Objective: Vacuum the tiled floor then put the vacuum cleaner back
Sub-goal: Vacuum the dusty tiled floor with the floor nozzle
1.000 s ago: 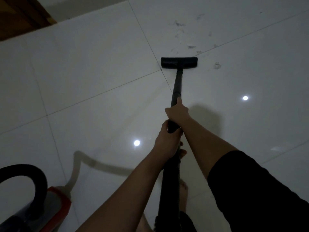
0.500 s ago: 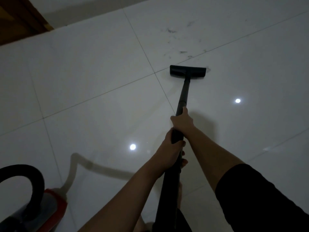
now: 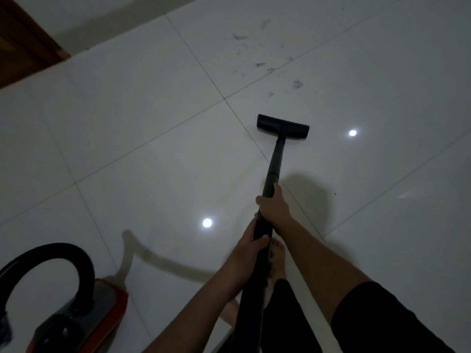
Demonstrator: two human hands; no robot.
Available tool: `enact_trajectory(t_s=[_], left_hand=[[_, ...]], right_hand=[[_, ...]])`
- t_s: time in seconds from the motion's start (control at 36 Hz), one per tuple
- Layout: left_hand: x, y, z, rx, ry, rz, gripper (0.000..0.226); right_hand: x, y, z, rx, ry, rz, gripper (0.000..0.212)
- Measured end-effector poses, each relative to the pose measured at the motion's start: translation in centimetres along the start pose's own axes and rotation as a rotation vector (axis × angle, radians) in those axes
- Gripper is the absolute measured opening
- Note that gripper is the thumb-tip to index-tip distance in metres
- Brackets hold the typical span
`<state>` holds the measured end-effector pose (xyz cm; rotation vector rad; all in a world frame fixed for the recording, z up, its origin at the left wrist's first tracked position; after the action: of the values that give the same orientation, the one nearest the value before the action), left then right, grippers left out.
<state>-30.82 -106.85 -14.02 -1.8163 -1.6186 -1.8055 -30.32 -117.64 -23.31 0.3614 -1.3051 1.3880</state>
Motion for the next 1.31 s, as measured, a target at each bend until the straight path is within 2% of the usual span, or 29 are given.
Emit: enact_trajectory(t_s=[0.17, 0.44, 0.78, 0.97, 1.31], left_hand=[[1.1, -2.4, 1.0, 0.031, 0.029, 0.006, 0.052], [-1.3, -2.2, 0.4, 0.01, 0.039, -0.004, 0.048], [-8.2, 1.0, -2.6, 0.111, 0.033, 0.039, 0.048], [-12.9, 4.3, -4.7, 0.202, 0.038, 0.04, 0.051], [-18.2, 8.2, -7.2, 0.315, 0.072, -0.01, 0.051]], right_hand=[[0.6, 1.8, -1.2, -0.024, -0.039, -0.006, 0.074], [-2.1, 1.9, -1.0, -0.019, -0.093, -0.037, 0.078], [-8.5, -0.4, 3.4, -0.397, -0.08, -0.058, 0.076], [-12.9, -3.7, 6.6, -0.547, -0.17, -0.075, 0.076], [-17.5, -8.7, 10.0, -0.382, -0.229, -0.055, 0.083]])
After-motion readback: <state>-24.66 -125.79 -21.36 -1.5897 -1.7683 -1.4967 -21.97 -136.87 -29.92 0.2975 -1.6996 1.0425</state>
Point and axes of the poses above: each hand's wrist, its own x-axis away from the middle knuckle, its own z-axis out of the back of the hand, y = z × x, the point moved 5 cm from there along -x, towards the middle knuckle, and after that the axes turned 1 degree about x, right-handed, at the moved point
